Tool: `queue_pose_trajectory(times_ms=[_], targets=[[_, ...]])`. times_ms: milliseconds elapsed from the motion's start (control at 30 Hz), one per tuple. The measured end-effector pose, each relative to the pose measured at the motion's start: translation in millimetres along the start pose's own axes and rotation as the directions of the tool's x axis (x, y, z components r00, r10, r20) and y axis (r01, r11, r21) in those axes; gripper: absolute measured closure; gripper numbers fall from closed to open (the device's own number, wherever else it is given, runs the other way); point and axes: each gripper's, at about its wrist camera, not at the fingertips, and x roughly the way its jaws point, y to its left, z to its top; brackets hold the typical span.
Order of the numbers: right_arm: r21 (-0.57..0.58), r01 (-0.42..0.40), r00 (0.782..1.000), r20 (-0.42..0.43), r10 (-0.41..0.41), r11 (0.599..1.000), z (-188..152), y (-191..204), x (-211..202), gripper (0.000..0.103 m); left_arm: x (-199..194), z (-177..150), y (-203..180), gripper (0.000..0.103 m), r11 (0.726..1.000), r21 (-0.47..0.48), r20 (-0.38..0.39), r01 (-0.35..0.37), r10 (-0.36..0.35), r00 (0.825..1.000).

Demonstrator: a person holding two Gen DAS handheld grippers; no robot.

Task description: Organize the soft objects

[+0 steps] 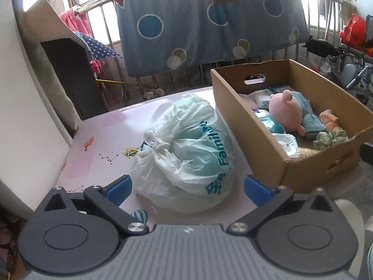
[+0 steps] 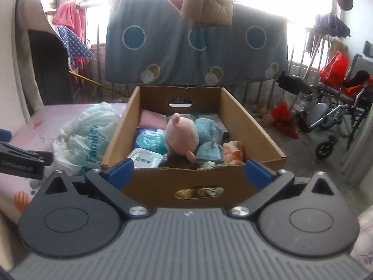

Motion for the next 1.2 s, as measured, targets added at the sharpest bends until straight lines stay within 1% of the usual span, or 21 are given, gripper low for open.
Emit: queue_pose_trajectory(times_ms=[33, 133, 233, 333, 400, 600, 933, 1200], targets=[[0.01, -0.01, 1.0, -0.017, 0.01, 1.0, 2, -2, 5, 0.001, 1, -1, 0, 0.0, 1.0, -0.009, -0.006, -0.008, 0.007, 1.0], [0.047, -0.072, 0.994, -0.082, 0.076, 0.996, 5, -2, 14, 0.001, 4, 0, 1, 0.0, 0.999, -0.038, -0.034, 0.004, -0.006, 0.999], [0.118, -0.146, 0.975, -0.15, 0.163, 0.982, 6, -4, 26, 0.001, 6, 1, 1, 0.0, 0.999, -0.041, -0.055, 0.006, -0.008, 0.998], [0.201, -0.191, 0.961, -0.161, 0.225, 0.961, 6, -9, 33, 0.001, 7, 2, -1, 0.0, 0.999, -0.033, -0.067, 0.003, -0.005, 0.998], [0.234, -0.204, 0.955, -0.167, 0.246, 0.95, 6, -9, 37, 0.001, 6, 2, -1, 0.0, 0.999, -0.032, -0.07, 0.008, -0.01, 0.997], [0.23, -0.206, 0.95, -0.186, 0.251, 0.951, 6, -5, 44, 0.001, 2, 5, 0, 0.0, 0.999, -0.048, -0.056, 0.016, -0.018, 0.998], [0.208, -0.193, 0.95, -0.204, 0.235, 0.959, 9, -2, 47, 0.001, 5, 7, 0, 0.0, 0.998, -0.049, -0.067, 0.031, -0.034, 0.997], [0.19, -0.18, 0.951, -0.218, 0.22, 0.965, 9, 0, 50, 0.001, 10, 6, 2, 0.0, 0.998, -0.053, -0.09, 0.039, -0.043, 0.995]])
